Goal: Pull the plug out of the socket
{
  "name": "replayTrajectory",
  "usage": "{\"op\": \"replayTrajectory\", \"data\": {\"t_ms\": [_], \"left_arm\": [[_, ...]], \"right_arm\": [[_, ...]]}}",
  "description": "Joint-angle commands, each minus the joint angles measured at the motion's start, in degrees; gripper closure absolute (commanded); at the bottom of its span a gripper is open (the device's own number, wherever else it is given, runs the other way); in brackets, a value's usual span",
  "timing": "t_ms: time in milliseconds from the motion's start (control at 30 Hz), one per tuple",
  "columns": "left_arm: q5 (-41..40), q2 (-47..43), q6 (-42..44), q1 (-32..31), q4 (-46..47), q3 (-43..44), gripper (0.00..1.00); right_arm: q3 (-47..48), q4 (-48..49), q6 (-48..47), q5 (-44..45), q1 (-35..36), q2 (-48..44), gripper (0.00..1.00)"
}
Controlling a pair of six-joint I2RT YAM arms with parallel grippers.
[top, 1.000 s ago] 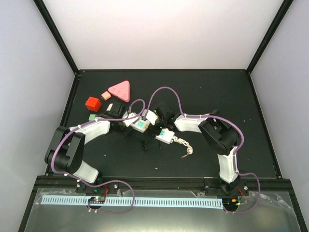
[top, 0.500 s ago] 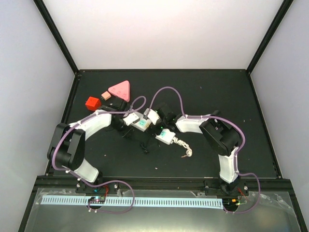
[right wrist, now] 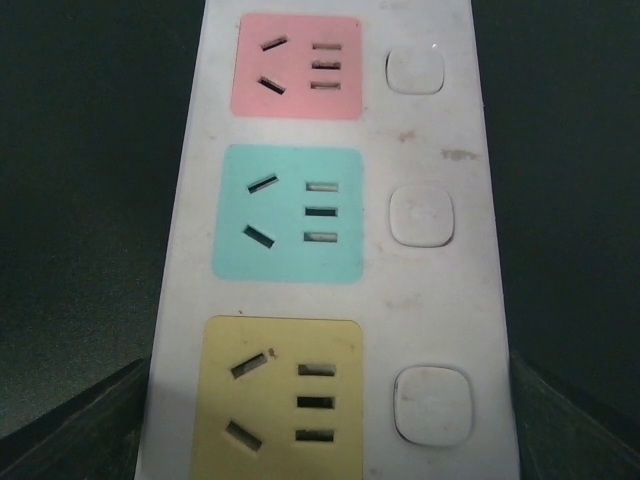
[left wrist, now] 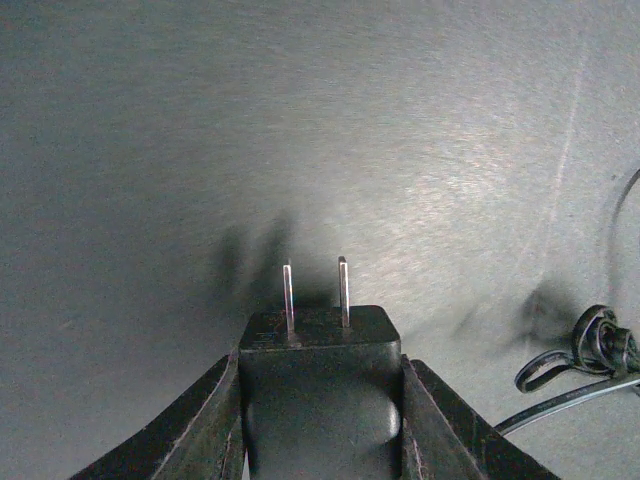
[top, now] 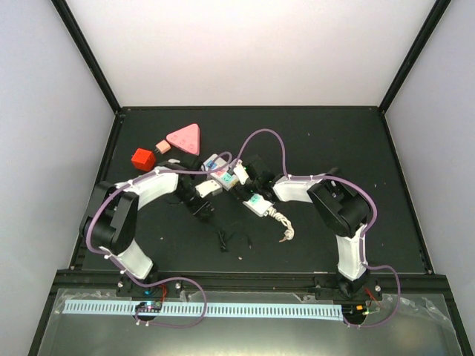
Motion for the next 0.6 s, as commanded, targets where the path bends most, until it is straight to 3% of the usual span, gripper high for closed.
{"op": "replayTrajectory", "data": {"t_ms": [0, 567], "left_arm": [[0.09, -4.51, 0.48, 4.23, -1.40, 1.01, 0.91], [-6.48, -9.68, 11.33, 31.55, -1.17, -3.70, 0.91]], "right_arm": [[-2.93, -8.89, 0.64, 4.48, -0.96, 3.30, 0.99], [-4.56, -6.53, -1.60, 2.22, -0.95, 2.08, 0.99]]}}
